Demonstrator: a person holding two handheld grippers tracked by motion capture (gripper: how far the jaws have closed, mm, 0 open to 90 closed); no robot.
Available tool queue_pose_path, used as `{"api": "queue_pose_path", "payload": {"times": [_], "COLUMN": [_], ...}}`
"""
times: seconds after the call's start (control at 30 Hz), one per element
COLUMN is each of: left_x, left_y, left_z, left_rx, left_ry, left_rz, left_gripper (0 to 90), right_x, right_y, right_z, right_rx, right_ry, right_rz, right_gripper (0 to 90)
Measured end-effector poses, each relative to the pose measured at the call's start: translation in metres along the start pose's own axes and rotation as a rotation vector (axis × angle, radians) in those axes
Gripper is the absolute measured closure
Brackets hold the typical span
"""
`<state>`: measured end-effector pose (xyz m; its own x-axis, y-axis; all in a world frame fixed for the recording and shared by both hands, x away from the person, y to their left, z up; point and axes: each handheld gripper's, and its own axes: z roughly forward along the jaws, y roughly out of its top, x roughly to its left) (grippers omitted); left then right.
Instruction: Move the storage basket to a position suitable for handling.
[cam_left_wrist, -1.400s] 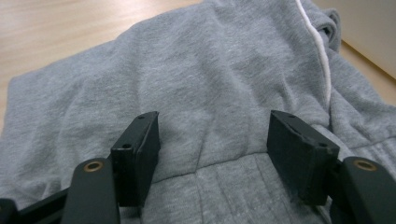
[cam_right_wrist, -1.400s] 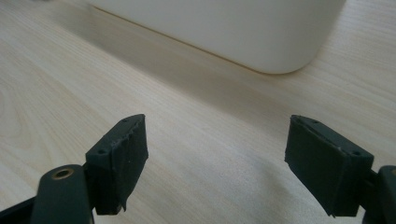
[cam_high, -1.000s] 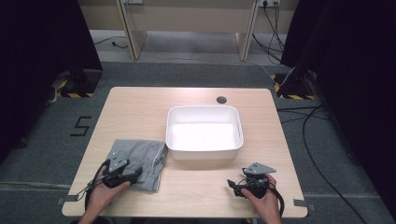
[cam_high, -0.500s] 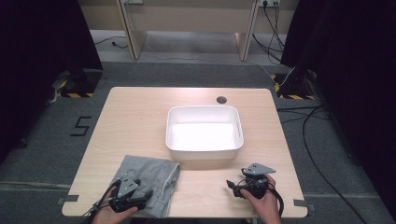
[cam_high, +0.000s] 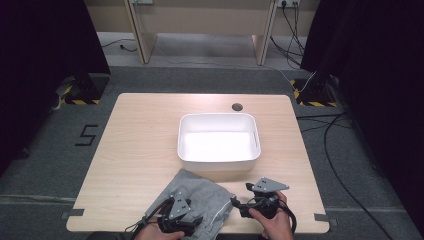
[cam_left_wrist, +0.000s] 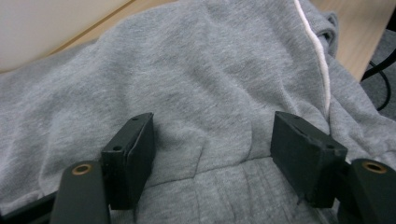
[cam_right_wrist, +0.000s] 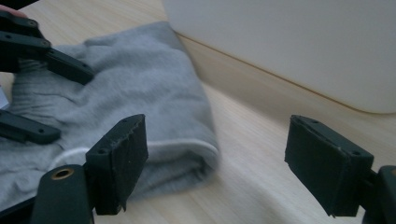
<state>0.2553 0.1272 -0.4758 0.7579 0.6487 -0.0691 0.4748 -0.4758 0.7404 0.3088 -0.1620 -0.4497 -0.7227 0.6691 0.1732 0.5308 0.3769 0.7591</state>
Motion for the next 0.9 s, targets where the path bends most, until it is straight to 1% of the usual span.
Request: {"api": "queue_pose_path", "payload": {"times": [0.03,0.07,0.1,0.13,0.17,0.2,0.23,0.27,0.3,0.33,0.37,0.4,0.43,0.5,0.53,0.57,0.6,0.63,0.67,0.7,0.73,0.8,0.83,0.87,0.9], "left_x": [0.001,0.003,0.003,0.007,0.01,0.013,0.017,0.026,0.033,0.033,0.042,0.05,0.058,0.073,0.082,0.087,0.095,0.095,0.098,0.098,0.096,0.09,0.086,0.078,0.078], "left_y": [0.0,0.0,0.0,0.0,0.001,0.002,0.003,0.004,0.005,0.005,0.004,0.004,0.002,-0.003,-0.007,-0.009,-0.015,-0.015,-0.018,-0.019,-0.021,-0.023,-0.023,-0.022,-0.022], "left_z": [-0.001,-0.002,-0.002,-0.004,-0.006,-0.009,-0.013,-0.021,-0.026,-0.026,-0.032,-0.036,-0.039,-0.043,-0.045,-0.046,-0.045,-0.045,-0.044,-0.043,-0.039,-0.032,-0.029,-0.023,-0.023], "left_rx": [-0.005,-0.011,-0.011,-0.016,-0.023,-0.03,-0.037,-0.06,-0.074,-0.074,-0.085,-0.082,-0.071,-0.035,-0.026,-0.014,0.007,0.007,0.015,0.029,0.056,0.087,0.098,0.104,0.104], "left_ry": [-0.008,-0.029,-0.029,-0.06,-0.082,-0.086,-0.071,-0.044,-0.034,-0.034,-0.011,0.016,0.051,0.122,0.142,0.141,0.128,0.128,0.113,0.099,0.083,0.077,0.07,0.035,0.035], "left_rz": [-0.005,-0.021,-0.021,-0.047,-0.068,-0.075,-0.072,-0.075,-0.095,-0.095,-0.113,-0.118,-0.116,-0.099,-0.115,-0.13,-0.162,-0.162,-0.175,-0.173,-0.157,-0.127,-0.114,-0.098,-0.098], "left_gripper": [30.1,29.7,27.9,27.9,25.0,24.3,24.8,24.6,24.6,24.3,24.2,24.2,24.2,24.3,24.8,25.8,26.4,27.2,27.2,28.5,29.8,33.3,33.4,33.6,33.1], "right_x": [0.005,0.007,0.007,0.009,0.011,0.013,0.015,0.018,0.019,0.019,0.022,0.023,0.023,0.023,0.023,0.022,0.019,0.019,0.017,0.014,0.013,0.011,0.008,0.003,0.003], "right_y": [0.001,0.001,0.001,0.001,0.001,0.001,0.001,0.0,-0.001,-0.001,-0.002,-0.003,-0.003,-0.007,-0.008,-0.01,-0.012,-0.012,-0.012,-0.013,-0.013,-0.013,-0.012,-0.012,-0.012], "right_z": [0.002,0.003,0.003,0.005,0.008,0.01,0.012,0.017,0.019,0.019,0.025,0.028,0.028,0.034,0.037,0.039,0.041,0.041,0.042,0.041,0.041,0.04,0.039,0.033,0.033], "right_rx": [-0.002,0.002,0.002,0.002,0.005,0.008,0.01,0.017,0.016,0.016,0.023,0.034,0.034,0.056,0.065,0.069,0.07,0.07,0.072,0.07,0.071,0.078,0.08,0.085,0.085], "right_ry": [0.004,0.007,0.007,0.01,0.01,0.012,0.013,0.03,0.036,0.036,0.041,0.032,0.032,0.008,0.001,-0.005,-0.017,-0.017,-0.011,-0.005,-0.005,-0.008,-0.022,-0.064,-0.064], "right_rz": [-0.013,-0.012,-0.012,-0.013,-0.013,-0.019,-0.019,-0.028,-0.032,-0.032,-0.038,-0.039,-0.039,-0.055,-0.065,-0.062,-0.049,-0.049,-0.043,-0.039,-0.042,-0.043,-0.049,-0.055,-0.055], "right_gripper": [21.9,21.9,21.9,21.9,21.7,21.6,21.5,20.9,20.8,20.8,20.7,20.6,20.6,20.3,19.9,18.0,16.2,16.2,16.2,16.2,16.2,16.2,16.1,16.1,16.1]}}
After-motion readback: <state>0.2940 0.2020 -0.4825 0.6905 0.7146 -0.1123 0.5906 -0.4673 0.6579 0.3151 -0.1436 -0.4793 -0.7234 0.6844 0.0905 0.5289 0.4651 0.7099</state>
